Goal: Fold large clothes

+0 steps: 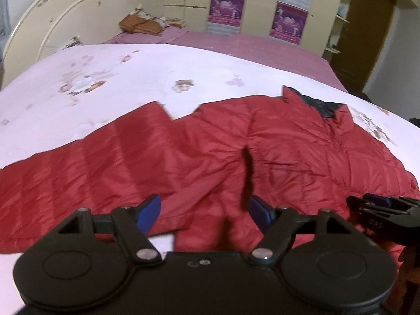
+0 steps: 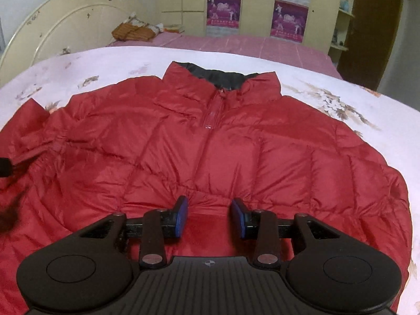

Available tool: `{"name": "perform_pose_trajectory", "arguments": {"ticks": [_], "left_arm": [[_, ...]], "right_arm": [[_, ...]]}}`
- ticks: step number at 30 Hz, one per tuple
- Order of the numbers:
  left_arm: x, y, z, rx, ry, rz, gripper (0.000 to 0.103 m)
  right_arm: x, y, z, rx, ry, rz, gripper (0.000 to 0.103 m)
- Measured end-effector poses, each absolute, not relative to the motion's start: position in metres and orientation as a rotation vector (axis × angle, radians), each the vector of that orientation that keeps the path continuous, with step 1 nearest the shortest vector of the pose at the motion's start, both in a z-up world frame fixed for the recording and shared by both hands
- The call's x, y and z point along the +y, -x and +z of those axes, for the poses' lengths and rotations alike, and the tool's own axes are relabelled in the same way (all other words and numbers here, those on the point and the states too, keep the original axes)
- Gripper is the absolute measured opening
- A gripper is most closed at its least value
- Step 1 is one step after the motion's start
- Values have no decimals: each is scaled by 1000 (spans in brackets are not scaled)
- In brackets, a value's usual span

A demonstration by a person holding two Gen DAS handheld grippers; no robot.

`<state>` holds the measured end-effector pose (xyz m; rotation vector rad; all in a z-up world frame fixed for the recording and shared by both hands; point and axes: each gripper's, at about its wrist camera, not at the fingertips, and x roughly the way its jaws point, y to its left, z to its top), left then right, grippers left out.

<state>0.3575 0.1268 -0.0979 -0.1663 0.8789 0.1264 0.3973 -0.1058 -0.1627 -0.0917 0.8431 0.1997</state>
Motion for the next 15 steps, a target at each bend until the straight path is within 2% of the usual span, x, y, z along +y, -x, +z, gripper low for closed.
{"name": "perform_pose_trajectory", "arguments": {"ticks": [7,15], "left_arm": [[158,-337,-96,887,219,173,74],[224,-302,-98,895,331,310,75]], "right_arm": [[-91,-389,-139,810,51,239,37],[-52,-389,-136,831,21,315,38]]}}
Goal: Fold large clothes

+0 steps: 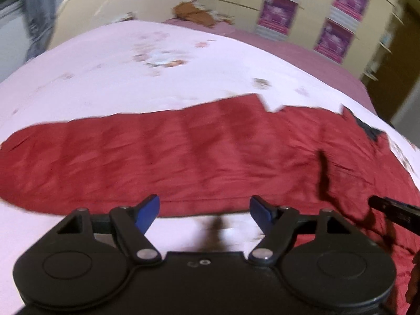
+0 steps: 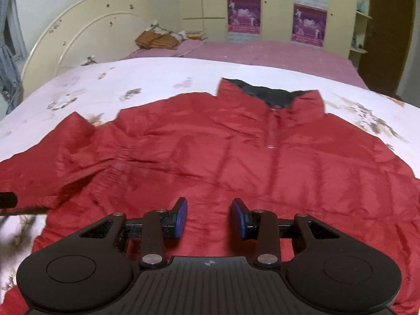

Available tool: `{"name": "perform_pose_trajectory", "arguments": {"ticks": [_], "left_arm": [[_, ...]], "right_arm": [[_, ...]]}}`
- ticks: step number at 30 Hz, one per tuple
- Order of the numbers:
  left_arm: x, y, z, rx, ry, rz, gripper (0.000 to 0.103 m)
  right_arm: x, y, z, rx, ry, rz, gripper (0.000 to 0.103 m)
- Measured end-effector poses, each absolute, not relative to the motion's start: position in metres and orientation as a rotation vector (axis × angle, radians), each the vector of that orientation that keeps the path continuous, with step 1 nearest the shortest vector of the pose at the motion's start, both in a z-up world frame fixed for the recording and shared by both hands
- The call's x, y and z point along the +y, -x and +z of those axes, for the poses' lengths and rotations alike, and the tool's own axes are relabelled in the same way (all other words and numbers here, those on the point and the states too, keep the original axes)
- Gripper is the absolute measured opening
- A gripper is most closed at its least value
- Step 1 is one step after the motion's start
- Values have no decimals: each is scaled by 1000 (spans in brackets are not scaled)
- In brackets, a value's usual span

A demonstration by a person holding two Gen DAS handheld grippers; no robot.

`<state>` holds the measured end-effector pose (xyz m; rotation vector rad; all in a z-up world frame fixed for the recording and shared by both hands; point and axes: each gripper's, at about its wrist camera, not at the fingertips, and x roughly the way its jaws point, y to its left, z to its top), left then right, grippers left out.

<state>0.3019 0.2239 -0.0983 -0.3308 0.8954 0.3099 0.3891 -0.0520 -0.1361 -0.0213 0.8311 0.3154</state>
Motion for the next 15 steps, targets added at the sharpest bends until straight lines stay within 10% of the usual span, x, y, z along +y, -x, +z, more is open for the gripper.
{"name": "perform_pose_trajectory", "arguments": {"ticks": [3,5,15], "left_arm": [[257,-282,-101,894,410,381,76],[276,-268,-103,890,457,431,76],[353,-208,-122,793,670,647,66]], "right_arm": [[-41,-391,-136,829,25,326,42],[-34,-390,-136,818,27,325,75],[-15,-391,-135,766,19,296,76]]}}
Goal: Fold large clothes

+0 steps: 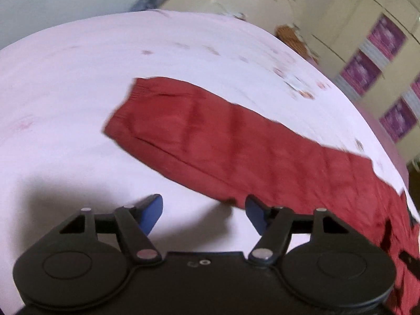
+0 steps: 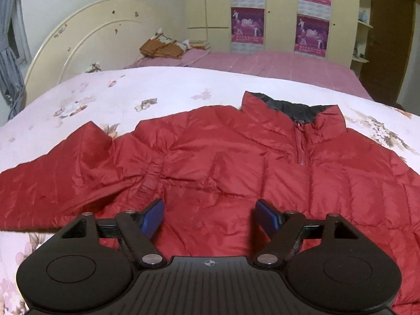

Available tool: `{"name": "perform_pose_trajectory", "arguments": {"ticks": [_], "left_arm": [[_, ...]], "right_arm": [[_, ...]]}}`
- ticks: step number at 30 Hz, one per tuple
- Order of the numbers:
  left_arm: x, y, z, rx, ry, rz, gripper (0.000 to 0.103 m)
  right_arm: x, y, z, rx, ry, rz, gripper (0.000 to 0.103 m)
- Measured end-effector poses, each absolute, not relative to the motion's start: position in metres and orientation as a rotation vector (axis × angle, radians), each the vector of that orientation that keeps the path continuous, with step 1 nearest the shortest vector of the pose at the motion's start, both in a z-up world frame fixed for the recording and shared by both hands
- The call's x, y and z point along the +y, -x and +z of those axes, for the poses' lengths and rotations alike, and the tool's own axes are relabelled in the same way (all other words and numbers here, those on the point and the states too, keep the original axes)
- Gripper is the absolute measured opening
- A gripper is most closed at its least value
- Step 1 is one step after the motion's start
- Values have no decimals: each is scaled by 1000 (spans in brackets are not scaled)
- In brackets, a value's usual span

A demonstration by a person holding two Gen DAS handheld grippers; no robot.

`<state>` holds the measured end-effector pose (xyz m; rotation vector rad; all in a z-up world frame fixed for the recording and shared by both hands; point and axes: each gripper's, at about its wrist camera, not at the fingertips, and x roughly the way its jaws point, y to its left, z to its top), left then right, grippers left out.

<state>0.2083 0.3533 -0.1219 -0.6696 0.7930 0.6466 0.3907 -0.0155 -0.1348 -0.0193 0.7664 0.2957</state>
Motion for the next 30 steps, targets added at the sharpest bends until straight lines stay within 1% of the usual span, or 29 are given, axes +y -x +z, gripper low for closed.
{"name": "perform_pose_trajectory", "arguments": {"ticks": [4,6,7,8,9,10,11,14,16,18,20,22,26,30], "left_arm": [[373,-206,-128,726,738,668,65],[380,-211,-131,697,754,670,64],[383,-214,-132,680,764,673,61],[386,-216,-133,666,768,678,53],[388,-217,-134,653,768,686,48],[390,-217,-135,635,777,692,38],[393,-217,-137,621,793,696,25],[393,-218,-137,602,791,685,15],[389,-219,-131,586,767,668,13],[382,-220,-121,559,734,641,11],[373,-227,-105,535,693,594,11],[360,-238,-88,511,648,534,11],[319,-269,-58,482,544,371,11],[259,-305,-37,483,440,159,11]], "right_arm": [[-17,-391,-133,727,38,249,76],[-18,-395,-138,750,46,227,76],[-18,-398,-143,780,55,222,76],[-17,-401,-149,808,64,226,76],[-15,-403,-156,843,79,236,76],[-15,-403,-160,843,88,237,76],[-14,-402,-162,840,96,238,76],[-16,-405,-161,847,87,239,76],[-20,-403,-159,833,55,233,76],[-16,-403,-166,843,81,232,76],[-13,-404,-165,844,103,239,76],[-19,-406,-161,848,63,247,76],[-33,-399,-148,815,-1,246,76],[-54,-390,-138,801,-44,232,76]]}}
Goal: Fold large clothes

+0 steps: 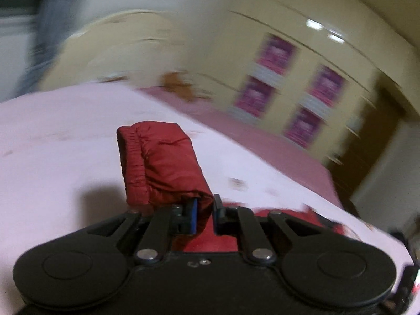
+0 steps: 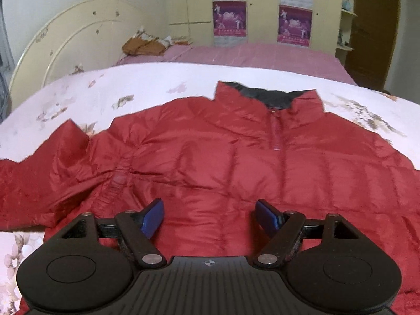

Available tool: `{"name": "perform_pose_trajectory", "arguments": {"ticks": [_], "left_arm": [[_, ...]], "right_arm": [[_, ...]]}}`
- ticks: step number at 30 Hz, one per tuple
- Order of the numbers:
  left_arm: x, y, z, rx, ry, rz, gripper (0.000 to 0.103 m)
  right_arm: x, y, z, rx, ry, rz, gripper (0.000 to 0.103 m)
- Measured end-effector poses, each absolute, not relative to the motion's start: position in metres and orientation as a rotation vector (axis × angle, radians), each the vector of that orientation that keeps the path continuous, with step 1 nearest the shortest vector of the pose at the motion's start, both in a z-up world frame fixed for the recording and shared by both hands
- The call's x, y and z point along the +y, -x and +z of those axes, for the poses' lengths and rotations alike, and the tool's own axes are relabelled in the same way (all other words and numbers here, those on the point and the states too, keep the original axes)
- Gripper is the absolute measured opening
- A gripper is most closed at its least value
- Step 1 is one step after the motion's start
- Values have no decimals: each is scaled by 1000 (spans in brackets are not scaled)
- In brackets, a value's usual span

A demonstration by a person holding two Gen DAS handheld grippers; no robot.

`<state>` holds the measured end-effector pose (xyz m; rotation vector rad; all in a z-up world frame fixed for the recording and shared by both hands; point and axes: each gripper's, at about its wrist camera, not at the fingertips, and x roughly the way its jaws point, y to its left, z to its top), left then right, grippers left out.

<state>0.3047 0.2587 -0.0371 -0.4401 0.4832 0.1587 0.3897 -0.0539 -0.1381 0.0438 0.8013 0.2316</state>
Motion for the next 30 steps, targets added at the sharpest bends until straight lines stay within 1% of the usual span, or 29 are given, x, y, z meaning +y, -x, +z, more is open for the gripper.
{"name": "perform_pose_trajectory", "arguments": {"ticks": [6,13,15,17,18,19,20,21,22,25,30], "left_arm": [[140,-357,-39,521,298,-166,11],[32,-398,-86,656,179,-433,11],[15,-402,-103,712,146,-468,13],[1,-407,-119,777,110,-473,27],[-1,-408,-125,804,96,-469,29],[-2,-409,-129,821,90,-464,39],[-2,-407,-128,820,89,-456,57],[-1,-402,-126,804,92,-441,67],[4,-398,-122,778,94,-419,80],[15,-395,-102,723,90,-376,80],[64,-368,-72,649,76,-237,83]], "right_arm": [[-105,-376,-127,782,-119,160,76],[-180,-355,-121,769,-184,28,76],[-198,-350,-120,767,-206,2,76],[-212,-346,-119,767,-236,0,76],[-217,-344,-119,767,-250,0,76],[-221,-343,-118,765,-261,3,76],[-223,-341,-117,763,-270,8,76],[-224,-341,-116,761,-278,13,76],[-225,-341,-115,756,-286,20,76],[-223,-344,-111,745,-303,45,76],[-215,-361,-113,760,-315,87,76]]}}
